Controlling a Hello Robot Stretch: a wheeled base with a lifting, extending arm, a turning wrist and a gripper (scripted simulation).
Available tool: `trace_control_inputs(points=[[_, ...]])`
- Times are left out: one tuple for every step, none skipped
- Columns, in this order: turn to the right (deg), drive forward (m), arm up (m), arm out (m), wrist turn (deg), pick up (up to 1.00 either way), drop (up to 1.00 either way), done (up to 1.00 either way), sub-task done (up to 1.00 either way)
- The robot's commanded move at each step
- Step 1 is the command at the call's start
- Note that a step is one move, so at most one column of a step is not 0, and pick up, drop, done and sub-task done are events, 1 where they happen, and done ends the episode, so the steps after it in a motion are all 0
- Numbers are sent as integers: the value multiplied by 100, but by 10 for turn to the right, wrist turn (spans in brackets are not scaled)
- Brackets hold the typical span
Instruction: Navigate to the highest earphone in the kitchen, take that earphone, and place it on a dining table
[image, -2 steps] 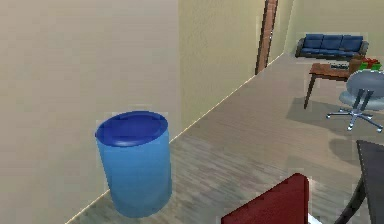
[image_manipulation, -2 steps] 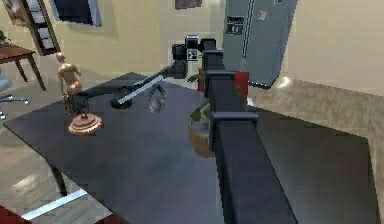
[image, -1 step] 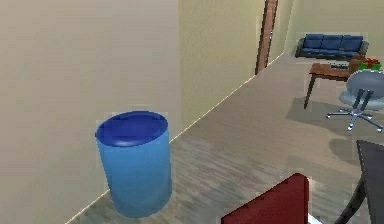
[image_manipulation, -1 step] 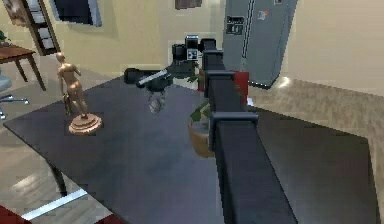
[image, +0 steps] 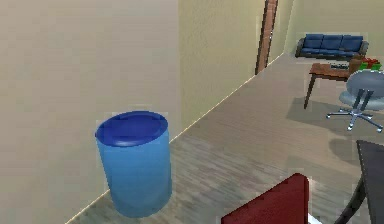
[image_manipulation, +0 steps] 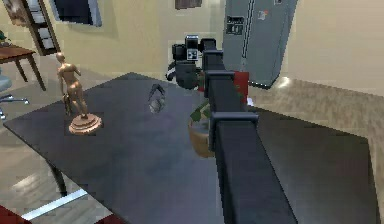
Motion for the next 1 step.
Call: trace_control_inputs(points=[[0, 0, -32, 0, 0, 0, 0, 0, 0]])
